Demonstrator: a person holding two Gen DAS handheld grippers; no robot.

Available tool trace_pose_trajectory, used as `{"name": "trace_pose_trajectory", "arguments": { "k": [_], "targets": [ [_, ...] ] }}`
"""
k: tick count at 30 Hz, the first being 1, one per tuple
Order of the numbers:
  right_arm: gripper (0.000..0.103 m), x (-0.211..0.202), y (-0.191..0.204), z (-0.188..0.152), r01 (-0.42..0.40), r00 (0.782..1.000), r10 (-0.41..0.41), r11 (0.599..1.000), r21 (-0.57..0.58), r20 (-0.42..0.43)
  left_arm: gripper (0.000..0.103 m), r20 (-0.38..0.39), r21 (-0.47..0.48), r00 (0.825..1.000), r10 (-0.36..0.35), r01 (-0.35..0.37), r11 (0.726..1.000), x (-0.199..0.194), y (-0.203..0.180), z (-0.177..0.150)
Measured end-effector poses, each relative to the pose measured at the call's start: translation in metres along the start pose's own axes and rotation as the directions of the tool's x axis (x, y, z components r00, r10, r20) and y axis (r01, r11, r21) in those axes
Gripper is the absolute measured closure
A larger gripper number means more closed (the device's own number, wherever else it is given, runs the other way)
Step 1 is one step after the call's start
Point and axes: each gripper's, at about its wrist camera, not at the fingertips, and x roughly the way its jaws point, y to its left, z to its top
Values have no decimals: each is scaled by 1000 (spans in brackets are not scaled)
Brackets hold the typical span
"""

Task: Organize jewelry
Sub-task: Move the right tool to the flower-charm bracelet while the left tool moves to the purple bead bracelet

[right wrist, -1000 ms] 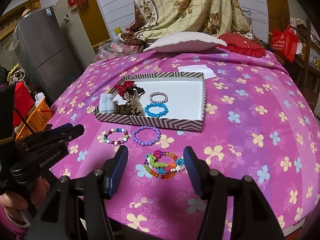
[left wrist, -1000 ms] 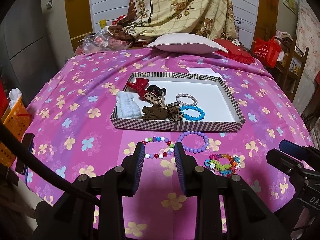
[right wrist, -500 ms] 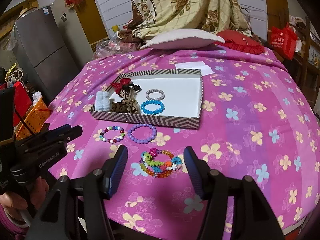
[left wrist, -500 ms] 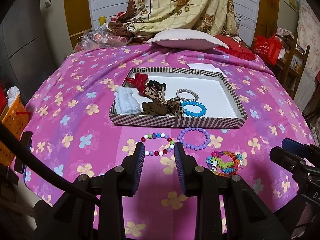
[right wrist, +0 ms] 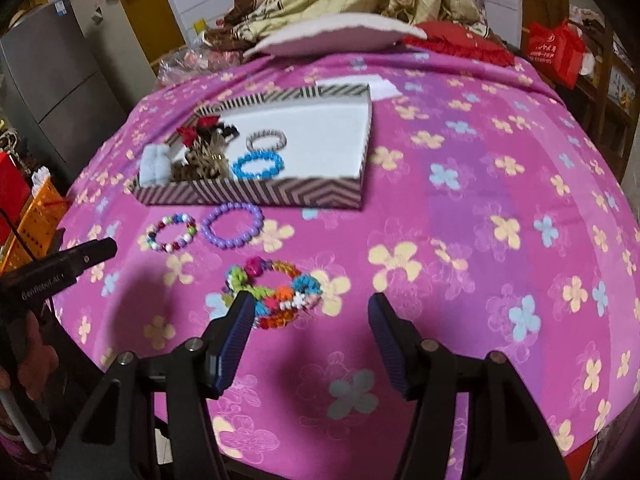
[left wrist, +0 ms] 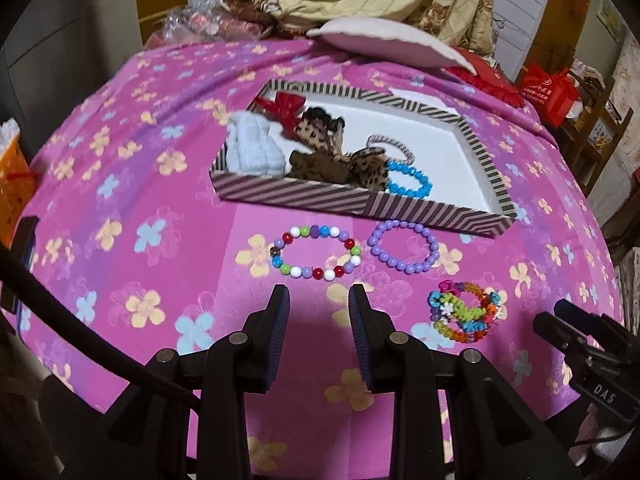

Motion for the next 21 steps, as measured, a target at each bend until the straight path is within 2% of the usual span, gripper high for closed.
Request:
{"name": "trace_pose_trajectory", "arguments": {
  "k": [8, 13, 21],
  "targets": [
    [42, 15, 12, 0, -23, 999, 21, 998, -61, -28, 56, -62, -67, 998, -21, 17, 998, 22, 12, 4],
    [55, 26, 10, -7, -37, 997, 33, 997, -63, -63, 57, -67, -70, 998, -14, 9, 998, 27, 15, 7],
    [57, 31, 27, 1, -38, 999, 33, 989, -142, -38, 56, -71, -81, 997, -39, 33, 996, 34, 10, 15]
  ]
}}
